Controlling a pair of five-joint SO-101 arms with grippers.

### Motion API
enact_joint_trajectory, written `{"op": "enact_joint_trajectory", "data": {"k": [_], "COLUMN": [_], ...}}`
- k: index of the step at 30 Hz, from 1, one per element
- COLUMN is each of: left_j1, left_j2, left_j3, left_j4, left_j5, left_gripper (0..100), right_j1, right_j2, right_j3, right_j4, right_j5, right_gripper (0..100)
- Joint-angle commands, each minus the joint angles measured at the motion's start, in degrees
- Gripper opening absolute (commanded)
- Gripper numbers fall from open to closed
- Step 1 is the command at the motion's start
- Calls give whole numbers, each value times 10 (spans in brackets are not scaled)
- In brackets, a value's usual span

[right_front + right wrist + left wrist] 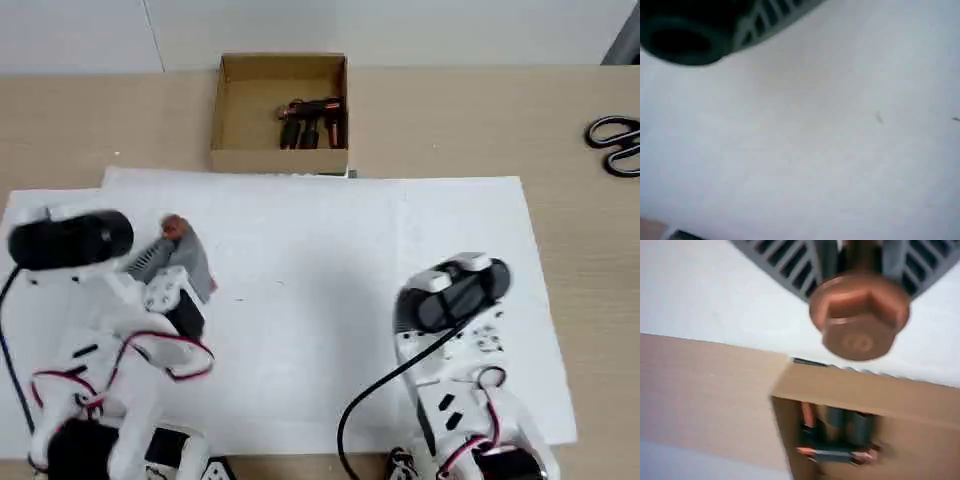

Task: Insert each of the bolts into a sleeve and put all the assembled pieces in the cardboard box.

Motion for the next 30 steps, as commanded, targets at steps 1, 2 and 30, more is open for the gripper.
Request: {"op": "enact_joint_trajectory", "data": {"k": [1,2,30], "left_j1": [46,58,203], "left_j2": [-54,-68,-229], "left_j3": [35,45,220], "left_j4": [-18,-19,-185], "left_j5": [45,59,85], "left_gripper": [6,6,6], "right_j1": [-50,-67,-304], "right_j2": [-3,-3,-3], "right_j3": [18,25,73], "right_j4": [-38,-45,-136], "right_j5": [-10,-10,-11], "right_gripper": [3,3,3]}}
